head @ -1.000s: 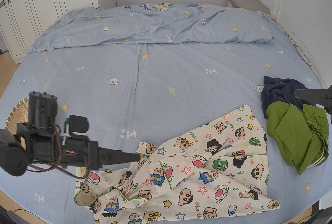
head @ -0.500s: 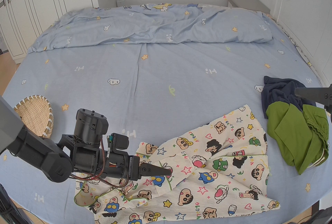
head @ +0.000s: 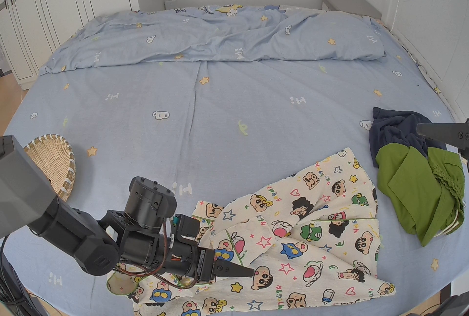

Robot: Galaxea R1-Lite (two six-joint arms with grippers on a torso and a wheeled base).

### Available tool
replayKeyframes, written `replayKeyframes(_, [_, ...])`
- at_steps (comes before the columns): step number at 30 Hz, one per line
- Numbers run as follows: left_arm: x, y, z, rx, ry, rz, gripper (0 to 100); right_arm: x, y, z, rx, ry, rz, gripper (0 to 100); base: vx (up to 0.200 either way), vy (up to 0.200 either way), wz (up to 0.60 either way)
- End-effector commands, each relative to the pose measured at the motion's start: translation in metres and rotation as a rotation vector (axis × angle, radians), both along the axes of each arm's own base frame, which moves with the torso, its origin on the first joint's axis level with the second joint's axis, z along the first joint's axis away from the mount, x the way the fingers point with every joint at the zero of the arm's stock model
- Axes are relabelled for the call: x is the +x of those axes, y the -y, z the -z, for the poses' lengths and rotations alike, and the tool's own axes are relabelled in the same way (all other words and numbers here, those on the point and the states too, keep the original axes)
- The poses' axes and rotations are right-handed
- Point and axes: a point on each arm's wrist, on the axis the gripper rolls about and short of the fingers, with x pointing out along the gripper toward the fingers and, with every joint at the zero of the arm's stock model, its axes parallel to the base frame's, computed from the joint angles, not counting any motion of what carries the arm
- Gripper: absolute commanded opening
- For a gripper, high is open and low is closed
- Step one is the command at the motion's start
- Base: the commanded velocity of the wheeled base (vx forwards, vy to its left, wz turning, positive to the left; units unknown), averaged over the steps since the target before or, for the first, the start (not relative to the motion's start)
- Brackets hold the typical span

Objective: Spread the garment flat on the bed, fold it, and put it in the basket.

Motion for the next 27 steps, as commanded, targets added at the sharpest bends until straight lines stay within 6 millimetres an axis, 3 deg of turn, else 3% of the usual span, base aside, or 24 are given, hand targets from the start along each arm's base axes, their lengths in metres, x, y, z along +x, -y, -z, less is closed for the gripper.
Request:
replayKeyframes(1, [-0.009,0.009,0.005,0.017,-0.015,0.038,100,0.000,0.000,-0.001,0.001,0.006,0.000,100,0.000,0.000,0.00])
replayKeyframes(13, [-0.021,0.016,0.009,0.030,-0.037,0.076,100,0.000,0.001,-0.001,0.001,0.006,0.003,100,0.000,0.000,0.00])
replayKeyframes(18, [-0.025,0.012,-0.020,-0.031,0.047,0.070,100,0.000,0.001,-0.001,0.001,0.006,0.006,100,0.000,0.000,0.00])
replayKeyframes(23, [-0.017,-0.012,-0.053,-0.100,0.149,-0.021,100,0.000,0.001,-0.001,0.001,0.006,0.003,100,0.000,0.000,0.00])
replayKeyframes(27, [-0.005,-0.027,-0.063,-0.104,0.200,-0.109,100,0.000,0.001,-0.001,0.001,0.006,0.003,100,0.000,0.000,0.00])
